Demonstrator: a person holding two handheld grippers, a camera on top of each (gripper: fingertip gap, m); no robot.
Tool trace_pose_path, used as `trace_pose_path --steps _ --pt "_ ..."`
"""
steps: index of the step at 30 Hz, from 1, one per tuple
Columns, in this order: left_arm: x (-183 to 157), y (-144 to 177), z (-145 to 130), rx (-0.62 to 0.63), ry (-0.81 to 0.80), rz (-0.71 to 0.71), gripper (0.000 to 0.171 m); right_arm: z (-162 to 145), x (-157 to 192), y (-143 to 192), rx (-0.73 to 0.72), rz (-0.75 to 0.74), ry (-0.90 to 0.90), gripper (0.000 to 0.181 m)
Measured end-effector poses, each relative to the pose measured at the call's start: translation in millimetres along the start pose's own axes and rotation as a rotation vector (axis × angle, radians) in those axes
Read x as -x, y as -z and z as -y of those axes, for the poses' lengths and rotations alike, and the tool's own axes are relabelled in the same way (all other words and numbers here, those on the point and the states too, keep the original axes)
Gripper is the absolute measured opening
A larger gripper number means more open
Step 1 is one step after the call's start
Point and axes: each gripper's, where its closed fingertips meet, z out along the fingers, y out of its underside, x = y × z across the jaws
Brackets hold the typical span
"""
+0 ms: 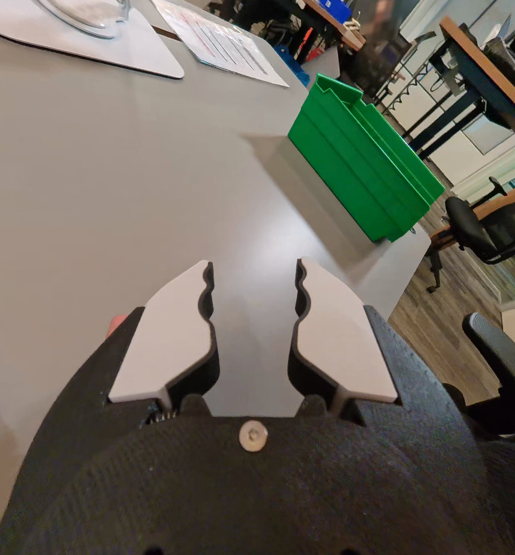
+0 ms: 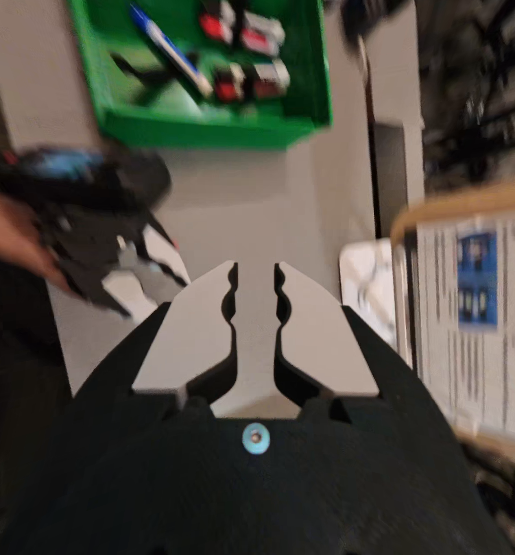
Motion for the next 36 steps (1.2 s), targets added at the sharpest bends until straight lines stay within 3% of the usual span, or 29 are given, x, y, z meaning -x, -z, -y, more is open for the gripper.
trace_pose_path --steps 4,8,13,17,21,23,25,27,31,33,36 --pt "5.0 26.4 -6.9 -0.036 0.046 0.023 0.053 95.9 25.0 -66.3 -0.043 0.116 0.212 0.028" --pt "10.5 60.5 -22.1 -0.047 0.083 0.057 0.054 144.0 54.1 -137.5 -0.049 0.216 0.348 0.028" --pt "14.6 100.6 -44.3 -0.075 0.172 0.091 0.055 163.0 83.3 -219.7 0.011 0.292 0.512 0.029" --pt "12.4 121.1 -58.6 -0.078 0.187 0.106 0.055 157.5 99.3 -270.5 0.129 0.371 0.644 0.028" --pt "9.9 134.5 -66.6 -0.094 0.181 0.128 0.055 142.5 111.7 -300.4 0.267 0.466 0.684 0.032" --pt "11.3 138.4 -68.8 -0.097 0.169 0.149 0.055 133.8 112.0 -308.7 0.332 0.464 0.707 0.019" --pt "13.2 139.7 -72.1 -0.086 0.155 0.168 0.055 131.7 112.1 -300.2 0.35 0.472 0.739 0.019" --pt "13.6 138.6 -73.5 -0.077 0.14 0.175 0.055 142.8 113.7 -274.9 0.263 0.494 0.695 0.019" --pt "7.0 131.6 -76.6 -0.048 0.112 0.156 0.055 157.8 94.0 -182.0 0.031 0.51 0.53 0.019" --pt "-0.1 126.9 -80.3 -0.02 0.095 0.131 0.055 140.8 75.0 -126.4 -0.034 0.499 0.434 0.018" --pt "-8.1 121.0 -82.7 0.0 0.062 0.121 0.055 73.9 40.6 -53.8 -0.035 0.435 0.262 0.018"
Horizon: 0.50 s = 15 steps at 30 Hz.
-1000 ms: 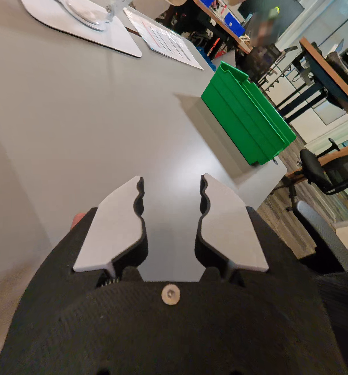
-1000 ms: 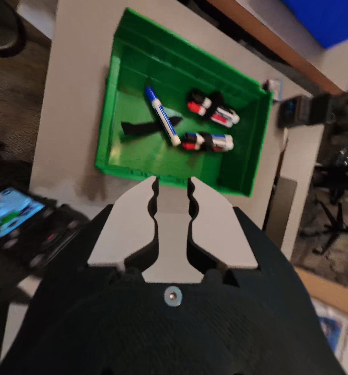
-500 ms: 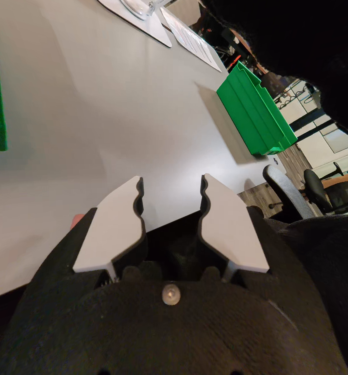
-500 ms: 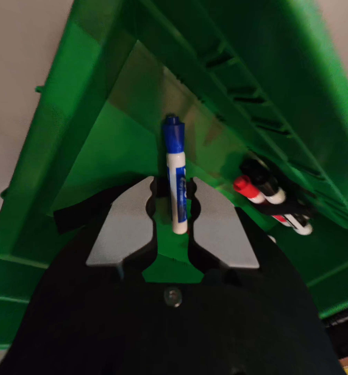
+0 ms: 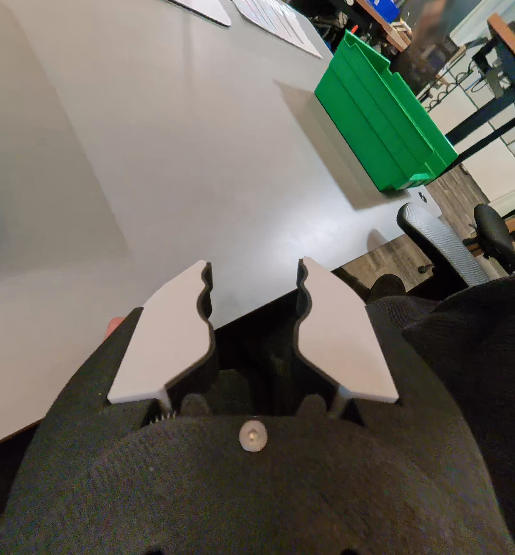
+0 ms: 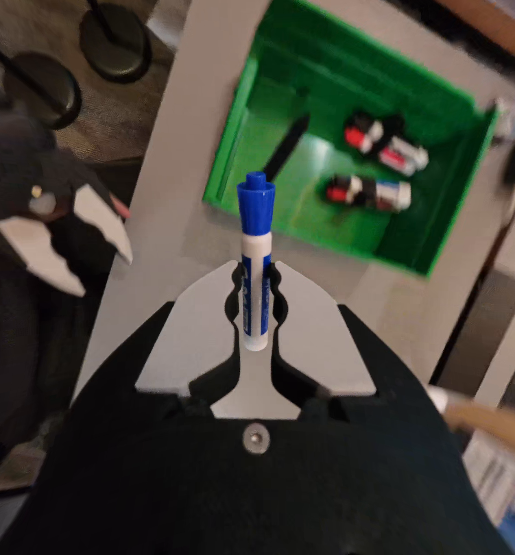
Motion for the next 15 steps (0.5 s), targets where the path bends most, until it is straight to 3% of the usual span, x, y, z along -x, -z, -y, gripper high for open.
trace_pose_path --steps 3,9,10,12,15 --pt "-10.6 -2.2 -0.5 0.008 -0.024 -0.023 0.055 -111.6 13.1 66.5 0.069 -0.153 -0.221 0.018" --pt "-34.5 -16.3 7.5 -0.026 -0.017 -0.134 0.055 -393.6 62.7 174.0 0.33 -0.556 -0.851 0.018" --pt "-40.9 -22.0 8.0 -0.029 -0.017 -0.163 0.055 -438.0 77.4 182.5 0.368 -0.615 -0.971 0.018" --pt "-53.3 -34.6 7.7 -0.017 -0.031 -0.209 0.055 -501.5 114.7 174.3 0.359 -0.597 -1.199 0.018" --pt "-66.0 -53.1 11.8 -0.012 -0.076 -0.238 0.055 -550.2 160.7 138.2 0.315 -0.488 -1.386 0.018"
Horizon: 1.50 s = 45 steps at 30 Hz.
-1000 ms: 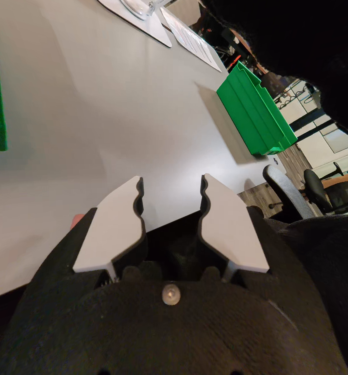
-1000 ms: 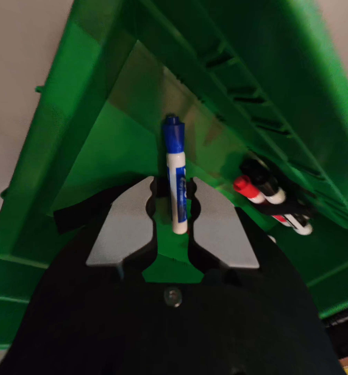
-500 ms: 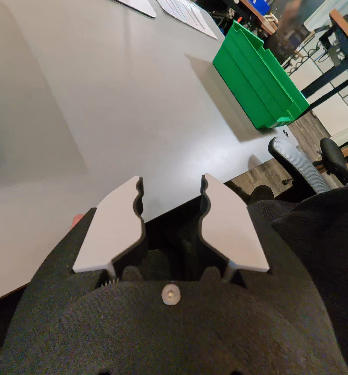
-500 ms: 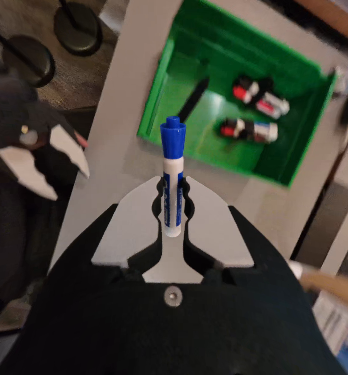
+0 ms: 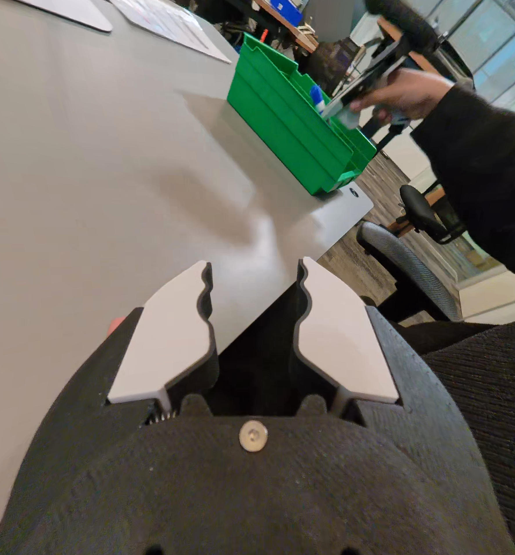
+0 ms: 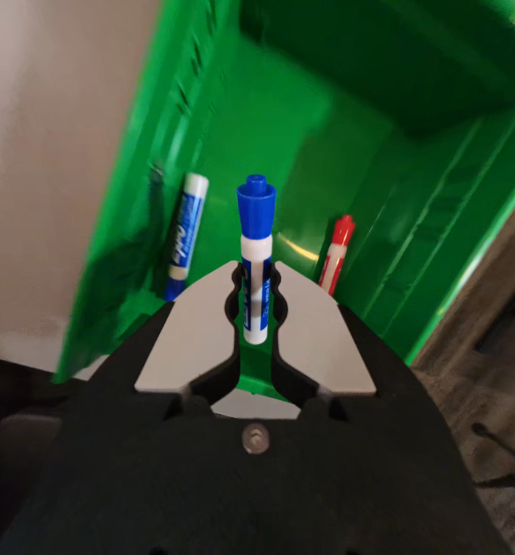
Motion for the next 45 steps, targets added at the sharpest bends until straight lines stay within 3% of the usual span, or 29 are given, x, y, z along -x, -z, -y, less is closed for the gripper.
trace_pose_path --steps 4,6,8,11,15,19,25,30,36,40,42,44,45 --pt "2.4 -15.4 13.0 -0.008 -0.056 -0.001 0.054 -27.4 -1.3 -33.5 0.013 -0.042 0.017 0.02" --pt "8.8 -17.1 23.4 -0.059 -0.021 0.012 0.053 -25.4 -1.1 -31.5 -0.012 -0.098 0.06 0.036" --pt "11.2 -14.8 35.8 -0.119 0.031 0.006 0.052 -11.7 -0.5 -13.0 -0.072 -0.179 0.114 0.047" --pt "18.3 -8.5 49.7 -0.195 0.053 0.037 0.051 35.8 23.4 44.3 -0.268 -0.262 0.224 0.047" --pt "27.4 -7.5 57.1 -0.224 0.034 0.068 0.051 110.5 124.1 121.7 -0.532 -0.2 0.462 0.039" --pt "31.3 -2.5 56.8 -0.217 -0.026 0.087 0.051 163.3 274.5 141.6 -0.601 0.071 0.688 0.041" --pt "38.9 13.9 42.6 -0.138 -0.203 0.191 0.052 219.9 486.3 114.9 -0.543 0.435 0.96 0.051" --pt "38.7 35.9 27.1 -0.111 -0.275 0.266 0.056 249.1 618.7 79.8 -0.413 0.624 1.132 0.034" --pt "42.5 70.9 10.7 -0.109 -0.379 0.431 0.06 301.7 677.8 7.9 -0.249 0.453 1.273 0.035" --pt "45.4 88.4 -0.6 -0.098 -0.377 0.505 0.062 296.1 700.1 -23.2 -0.074 0.509 1.306 0.037" --pt "45.6 94.7 -4.5 -0.102 -0.36 0.522 0.063 295.1 702.9 -39.0 -0.042 0.461 1.357 0.037" --pt "46.5 100.1 -6.8 -0.106 -0.346 0.538 0.063 290.6 703.4 -47.9 -0.015 0.434 1.414 0.028" --pt "47.2 102.3 -7.5 -0.107 -0.34 0.545 0.063 286.9 703.8 -47.7 -0.004 0.441 1.438 0.009"
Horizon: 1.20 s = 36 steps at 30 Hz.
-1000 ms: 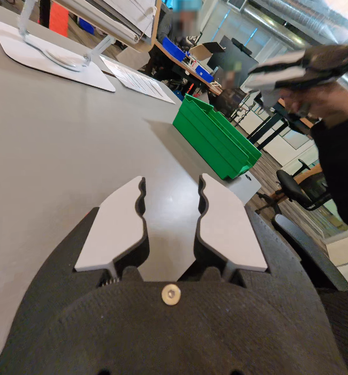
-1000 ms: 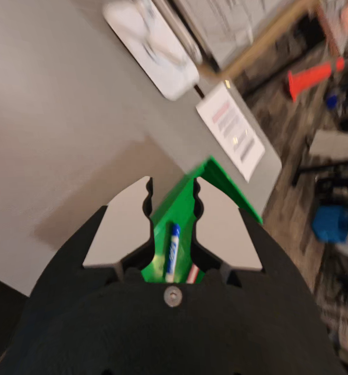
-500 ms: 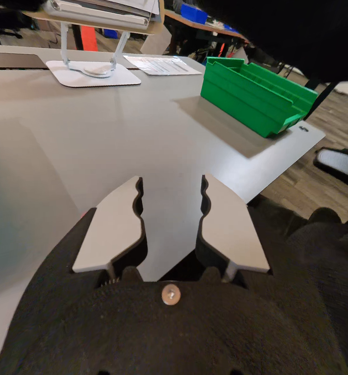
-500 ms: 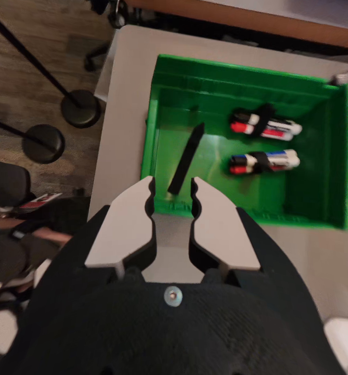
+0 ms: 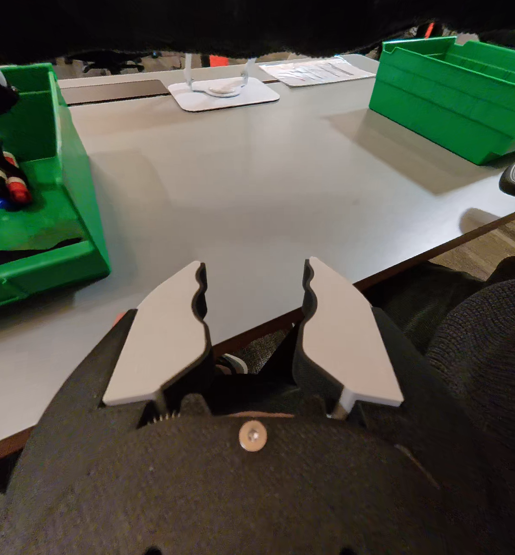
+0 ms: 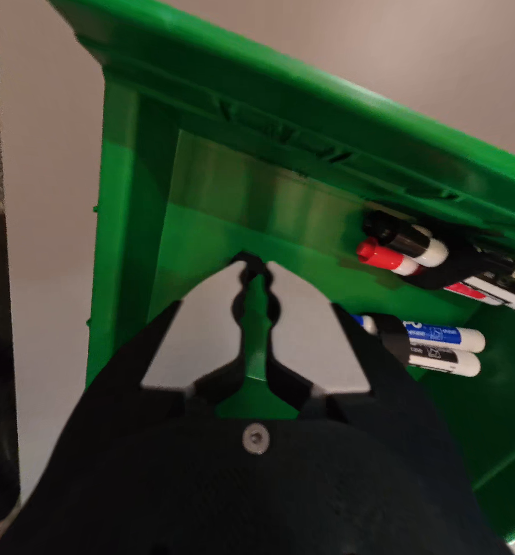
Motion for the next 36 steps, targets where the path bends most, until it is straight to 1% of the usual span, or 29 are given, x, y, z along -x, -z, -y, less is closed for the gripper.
trace_pose_path --steps 1,4,6,8,11,13,15,17,19,21,23,26,28,30,31,32,33,36 --pt "1.2 0.9 -0.8 0.002 0.004 0.005 0.063 1.5 3.1 2.3 -0.008 0.007 0.018 0.003" --pt "3.0 0.4 -1.7 0.007 0.013 0.008 0.063 11.0 7.4 27.6 -0.1 -0.015 0.018 0.002" --pt "1.5 -1.4 -3.4 0.019 0.019 -0.002 0.063 15.4 8.0 58.9 -0.203 -0.051 -0.012 0.002" --pt "-1.4 -2.4 -4.3 0.028 0.019 -0.014 0.063 11.7 9.3 98.4 -0.315 -0.095 -0.05 0.002" --pt "-4.8 -2.4 -2.3 0.023 -0.001 -0.017 0.063 -14.8 17.0 163.0 -0.475 -0.164 -0.109 0.002" --pt "-6.4 -3.4 -1.4 0.023 -0.011 -0.02 0.063 -47.5 24.0 204.4 -0.558 -0.221 -0.156 0.002" --pt "-8.3 -5.2 -1.8 0.029 -0.015 -0.027 0.063 -91.2 33.2 241.3 -0.623 -0.277 -0.217 0.002" --pt "-9.6 -6.9 -1.9 0.033 -0.015 -0.032 0.063 -145.1 43.2 272.2 -0.677 -0.342 -0.3 0.002" --pt "-10.7 -8.6 -1.2 0.033 -0.014 -0.037 0.063 -209.2 53.3 294.4 -0.701 -0.426 -0.402 0.002" --pt "-11.4 -10.7 0.3 0.031 -0.012 -0.042 0.062 -281.4 65.4 308.7 -0.692 -0.53 -0.519 0.002" --pt "-12.5 -14.4 0.9 0.033 -0.01 -0.049 0.062 -356.0 82.7 315.7 -0.666 -0.63 -0.65 0.002" --pt "-15.0 -23.4 1.6 0.039 0.002 -0.067 0.061 -463.4 114.9 317.6 -0.62 -0.782 -0.853 0.002" --pt "-17.4 -32.1 2.8 0.043 0.013 -0.084 0.061 -532.5 137.4 310.3 -0.525 -0.899 -0.97 0.002" --pt "-19.5 -42.1 4.6 0.046 0.03 -0.101 0.06 -593.2 160.2 295.9 -0.374 -1.003 -1.058 0.002" --pt "-20.8 -47.4 5.9 0.046 0.041 -0.11 0.06 -617.0 170.7 287.3 -0.307 -1.043 -1.088 0.002" --pt "-22.1 -52.8 7.3 0.046 0.053 -0.119 0.06 -634.6 179.8 276.6 -0.267 -1.06 -1.115 0.002" --pt "-23.4 -58.2 8.9 0.047 0.066 -0.128 0.06 -645.2 187.1 263.9 -0.264 -1.048 -1.141 0.002" --pt "-26.3 -73.8 13.8 0.048 0.095 -0.146 0.06 -659.9 201.7 229.4 -0.329 -0.988 -1.225 0.002"
